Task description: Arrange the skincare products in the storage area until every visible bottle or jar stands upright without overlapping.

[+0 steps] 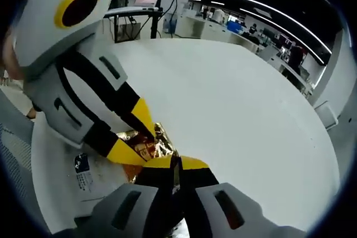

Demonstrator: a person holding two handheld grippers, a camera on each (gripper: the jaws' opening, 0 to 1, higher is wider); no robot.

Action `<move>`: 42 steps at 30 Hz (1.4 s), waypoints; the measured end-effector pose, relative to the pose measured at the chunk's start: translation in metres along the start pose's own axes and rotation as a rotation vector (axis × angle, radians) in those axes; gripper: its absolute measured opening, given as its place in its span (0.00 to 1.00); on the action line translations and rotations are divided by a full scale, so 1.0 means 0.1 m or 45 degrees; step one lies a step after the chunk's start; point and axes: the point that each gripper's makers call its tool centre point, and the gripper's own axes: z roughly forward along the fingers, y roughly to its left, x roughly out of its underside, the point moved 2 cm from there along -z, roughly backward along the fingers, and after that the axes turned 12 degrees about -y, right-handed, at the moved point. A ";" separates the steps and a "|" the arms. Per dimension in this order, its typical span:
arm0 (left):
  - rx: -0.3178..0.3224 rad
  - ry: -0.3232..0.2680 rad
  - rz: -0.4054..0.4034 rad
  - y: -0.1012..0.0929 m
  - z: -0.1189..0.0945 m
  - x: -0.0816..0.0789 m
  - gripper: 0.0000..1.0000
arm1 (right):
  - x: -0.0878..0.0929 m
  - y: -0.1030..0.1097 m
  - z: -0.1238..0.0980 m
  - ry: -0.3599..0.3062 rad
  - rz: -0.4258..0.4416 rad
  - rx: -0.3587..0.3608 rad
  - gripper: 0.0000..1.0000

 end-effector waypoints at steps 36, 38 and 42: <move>-0.055 0.034 -0.046 0.03 -0.04 0.00 0.25 | -0.05 0.04 -0.76 -0.102 -0.120 0.067 0.38; -0.052 0.031 -0.049 0.03 -0.05 -0.01 0.25 | -0.04 0.07 -0.83 -0.103 -0.122 0.067 0.39; -0.058 0.029 -0.044 0.02 -0.07 -0.02 0.26 | -0.05 0.11 -0.94 -0.120 -0.103 0.076 0.43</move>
